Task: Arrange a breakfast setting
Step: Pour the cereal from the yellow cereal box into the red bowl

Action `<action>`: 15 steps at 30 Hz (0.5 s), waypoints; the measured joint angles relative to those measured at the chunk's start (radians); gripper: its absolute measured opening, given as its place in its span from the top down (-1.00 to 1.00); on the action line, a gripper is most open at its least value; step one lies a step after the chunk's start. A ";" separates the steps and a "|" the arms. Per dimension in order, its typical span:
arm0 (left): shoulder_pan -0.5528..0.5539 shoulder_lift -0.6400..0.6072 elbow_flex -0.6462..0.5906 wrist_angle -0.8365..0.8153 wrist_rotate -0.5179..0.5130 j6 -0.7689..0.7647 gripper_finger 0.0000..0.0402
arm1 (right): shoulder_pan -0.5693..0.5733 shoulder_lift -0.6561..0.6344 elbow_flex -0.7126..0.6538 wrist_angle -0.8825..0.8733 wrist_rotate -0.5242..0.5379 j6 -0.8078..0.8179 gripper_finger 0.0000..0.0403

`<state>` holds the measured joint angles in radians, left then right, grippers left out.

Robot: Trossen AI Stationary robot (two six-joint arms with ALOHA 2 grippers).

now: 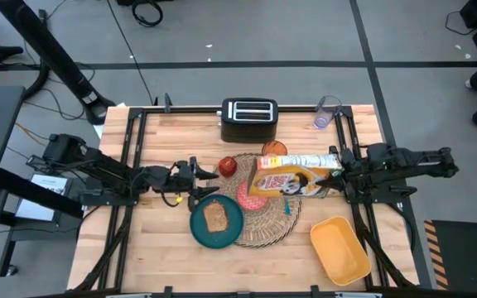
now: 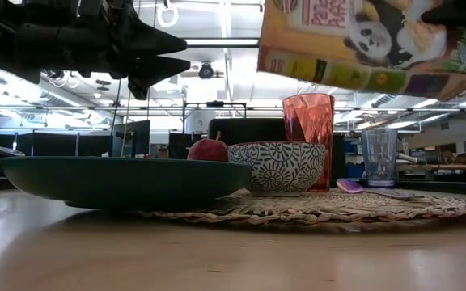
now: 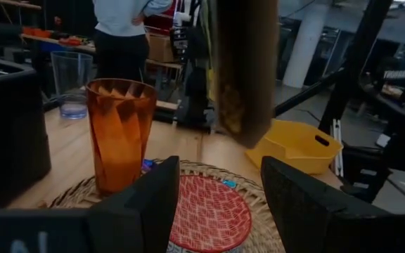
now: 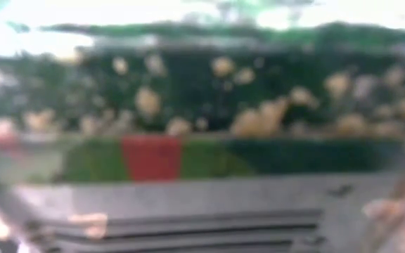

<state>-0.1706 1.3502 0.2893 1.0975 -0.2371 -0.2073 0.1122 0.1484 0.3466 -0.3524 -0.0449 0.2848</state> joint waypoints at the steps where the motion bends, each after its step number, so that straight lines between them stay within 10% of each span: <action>1: 0.000 0.000 0.000 -0.001 0.000 0.007 -0.05 | 0.000 0.015 0.015 -0.022 0.004 0.000 -0.15; 15: 0.001 0.000 0.000 -0.009 -0.005 0.013 -0.05 | 0.000 0.057 0.166 -0.261 0.016 -0.017 -0.15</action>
<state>-0.1692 1.3502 0.2893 1.0882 -0.2418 -0.1947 0.1120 0.2054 0.5125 -0.6130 -0.0285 0.2673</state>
